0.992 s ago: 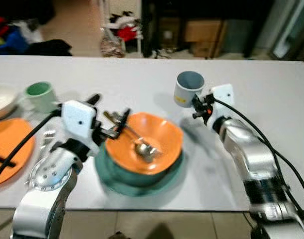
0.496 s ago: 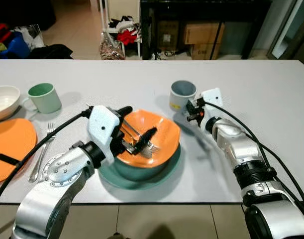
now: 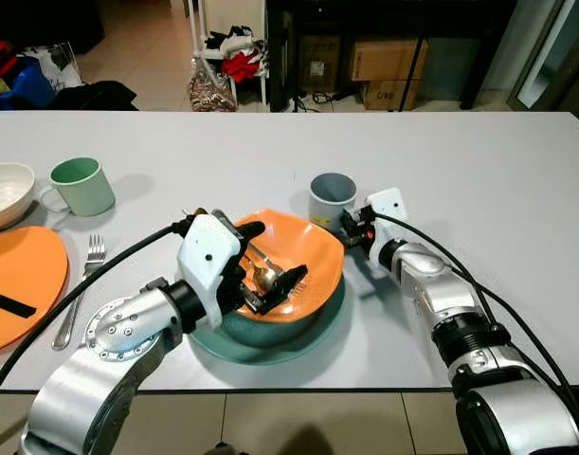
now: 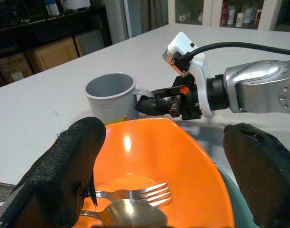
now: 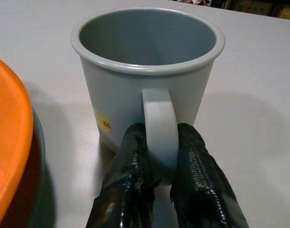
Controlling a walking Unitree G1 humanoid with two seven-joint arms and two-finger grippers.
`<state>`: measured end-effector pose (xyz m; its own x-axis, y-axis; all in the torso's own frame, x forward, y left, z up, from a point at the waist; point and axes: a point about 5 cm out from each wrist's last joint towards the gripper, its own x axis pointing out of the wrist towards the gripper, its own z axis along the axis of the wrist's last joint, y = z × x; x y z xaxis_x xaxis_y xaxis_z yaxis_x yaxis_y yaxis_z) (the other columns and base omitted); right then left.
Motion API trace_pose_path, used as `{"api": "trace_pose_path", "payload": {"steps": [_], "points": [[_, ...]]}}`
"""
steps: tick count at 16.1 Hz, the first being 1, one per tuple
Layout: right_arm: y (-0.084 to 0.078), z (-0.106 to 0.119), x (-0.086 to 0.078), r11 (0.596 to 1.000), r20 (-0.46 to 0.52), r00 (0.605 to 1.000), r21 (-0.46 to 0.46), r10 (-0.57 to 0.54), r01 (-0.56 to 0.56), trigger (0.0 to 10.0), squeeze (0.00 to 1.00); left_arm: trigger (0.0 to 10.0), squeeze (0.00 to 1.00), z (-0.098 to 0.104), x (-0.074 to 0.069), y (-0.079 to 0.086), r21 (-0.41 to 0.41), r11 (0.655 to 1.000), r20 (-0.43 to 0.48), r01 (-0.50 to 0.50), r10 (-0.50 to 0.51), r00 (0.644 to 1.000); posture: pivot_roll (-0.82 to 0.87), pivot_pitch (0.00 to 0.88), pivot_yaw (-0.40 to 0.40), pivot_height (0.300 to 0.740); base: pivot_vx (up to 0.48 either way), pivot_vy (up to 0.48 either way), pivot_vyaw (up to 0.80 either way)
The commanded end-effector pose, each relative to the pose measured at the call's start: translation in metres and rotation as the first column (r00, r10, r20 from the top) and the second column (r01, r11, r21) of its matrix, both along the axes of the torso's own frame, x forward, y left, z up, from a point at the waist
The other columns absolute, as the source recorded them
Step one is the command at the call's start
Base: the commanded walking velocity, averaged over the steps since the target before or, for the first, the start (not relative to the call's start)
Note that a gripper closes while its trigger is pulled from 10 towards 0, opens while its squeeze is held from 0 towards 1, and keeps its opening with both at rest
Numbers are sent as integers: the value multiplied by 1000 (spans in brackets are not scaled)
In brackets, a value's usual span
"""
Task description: Setting the table
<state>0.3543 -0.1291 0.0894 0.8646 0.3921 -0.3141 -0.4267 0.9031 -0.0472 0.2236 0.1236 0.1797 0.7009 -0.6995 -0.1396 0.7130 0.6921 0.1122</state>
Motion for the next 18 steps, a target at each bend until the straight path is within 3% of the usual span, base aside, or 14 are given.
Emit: {"api": "trace_pose_path", "payload": {"steps": [1,4,7,9,11,12,13,14,15,16,17,18], "points": [[0,8,5,999,43,999,-29,15,-14,10000,1000,10000,0,1,-2,0,23,1000,9,2,-2,1000,-64,0,37,740,0,0,0],[-1,5,2,997,64,997,-68,32,-28,10000,1000,10000,0,2,-1,0,18,1000,13,-13,12,1000,-69,0,40,740,0,0,0],[-7,9,-1,999,85,996,-29,20,-18,10000,1000,10000,0,2,-2,-1,-1,1000,18,-19,19,1000,-69,0,32,740,0,0,0],[-26,24,-20,998,133,991,60,0,-8,10000,1000,10000,0,8,-9,2,-94,993,21,-65,67,998,-69,0,21,740,0,0,0],[-35,31,-42,995,140,990,101,-9,-5,10000,1000,10000,0,7,-16,5,-150,983,1,-105,106,994,-80,0,23,740,0,0,0],[-39,42,-72,991,170,985,133,-25,2,10000,1000,10000,0,0,-17,13,-176,952,-7,-250,253,968,-102,0,36,740,0,0,0],[-39,46,-84,991,190,981,130,-24,-1,10000,1000,10000,0,-3,-16,18,-163,929,5,-332,337,941,-111,0,41,740,0,0,0],[-35,54,-101,994,241,970,106,-19,-6,10000,1000,10000,0,-12,-12,28,-122,862,27,-492,498,866,-122,0,46,740,0,0,0],[-31,59,-109,995,280,960,103,-23,-6,10000,1000,10000,0,-15,-9,31,-106,824,49,-557,564,824,-122,0,46,740,0,0,0],[-30,60,-111,997,291,957,79,-25,2,10000,1000,10000,0,-14,-8,30,-100,822,67,-560,567,821,-136,0,45,740,0,-345,0],[-30,61,-114,998,279,959,61,-40,23,10000,722,10000,0,-13,-5,26,-98,817,83,-568,575,814,-136,0,44,740,0,-431,0],[-32,62,-116,994,256,962,75,-92,75,10000,0,10000,0,-11,-2,24,-102,803,104,-588,596,796,-139,0,42,740,0,-480,0]]}}
